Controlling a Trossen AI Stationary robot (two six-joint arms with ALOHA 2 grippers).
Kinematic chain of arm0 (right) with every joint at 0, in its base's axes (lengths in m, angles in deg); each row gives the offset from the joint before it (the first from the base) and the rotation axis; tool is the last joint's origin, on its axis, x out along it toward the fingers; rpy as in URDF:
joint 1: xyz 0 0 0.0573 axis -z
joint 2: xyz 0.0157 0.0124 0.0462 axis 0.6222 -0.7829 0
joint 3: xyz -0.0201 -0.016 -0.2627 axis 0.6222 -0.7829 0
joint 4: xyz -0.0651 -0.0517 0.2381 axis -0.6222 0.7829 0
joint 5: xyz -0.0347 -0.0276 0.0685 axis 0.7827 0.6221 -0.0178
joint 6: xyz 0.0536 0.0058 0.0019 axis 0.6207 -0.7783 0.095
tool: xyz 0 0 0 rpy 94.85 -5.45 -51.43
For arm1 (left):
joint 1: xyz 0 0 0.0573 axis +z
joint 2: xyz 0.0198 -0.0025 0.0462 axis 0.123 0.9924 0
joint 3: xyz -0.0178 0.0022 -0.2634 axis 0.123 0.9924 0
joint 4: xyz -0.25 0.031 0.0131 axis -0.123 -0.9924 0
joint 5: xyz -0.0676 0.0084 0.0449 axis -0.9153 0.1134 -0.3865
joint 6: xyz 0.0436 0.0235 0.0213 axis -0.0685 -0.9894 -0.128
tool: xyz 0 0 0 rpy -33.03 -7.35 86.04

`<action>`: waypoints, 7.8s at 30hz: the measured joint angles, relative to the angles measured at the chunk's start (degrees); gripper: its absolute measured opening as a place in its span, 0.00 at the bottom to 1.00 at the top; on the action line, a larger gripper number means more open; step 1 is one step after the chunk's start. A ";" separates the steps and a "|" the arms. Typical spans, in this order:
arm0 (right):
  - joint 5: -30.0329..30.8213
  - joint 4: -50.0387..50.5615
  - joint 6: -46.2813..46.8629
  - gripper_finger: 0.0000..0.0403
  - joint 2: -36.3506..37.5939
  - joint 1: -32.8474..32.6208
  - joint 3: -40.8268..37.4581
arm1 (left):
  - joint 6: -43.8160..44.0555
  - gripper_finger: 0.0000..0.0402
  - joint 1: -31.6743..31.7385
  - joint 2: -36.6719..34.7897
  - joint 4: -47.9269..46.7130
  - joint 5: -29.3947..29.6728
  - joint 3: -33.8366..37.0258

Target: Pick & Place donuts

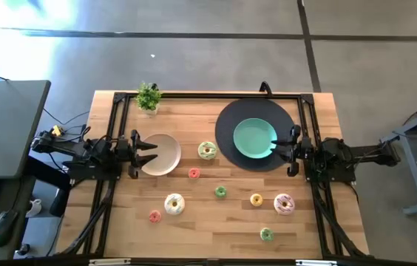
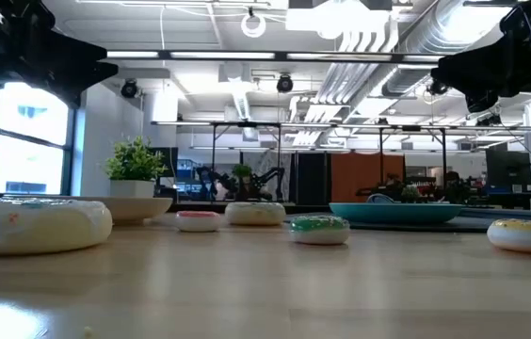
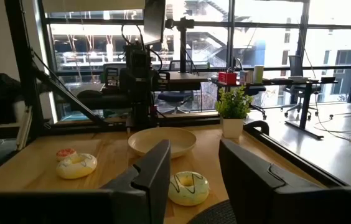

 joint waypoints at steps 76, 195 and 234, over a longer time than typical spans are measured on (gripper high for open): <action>13.48 -2.69 -4.20 0.33 -0.23 0.31 0.00 | 10.95 0.43 0.07 49.38 2.90 11.14 -28.99; 6.49 4.36 9.00 0.33 -5.96 0.25 0.94 | 37.34 0.33 19.89 74.06 -39.48 -3.13 -39.50; -20.04 -5.44 -4.19 0.32 -51.78 -2.44 22.13 | 49.06 0.41 -8.73 78.58 -33.50 -10.44 -48.11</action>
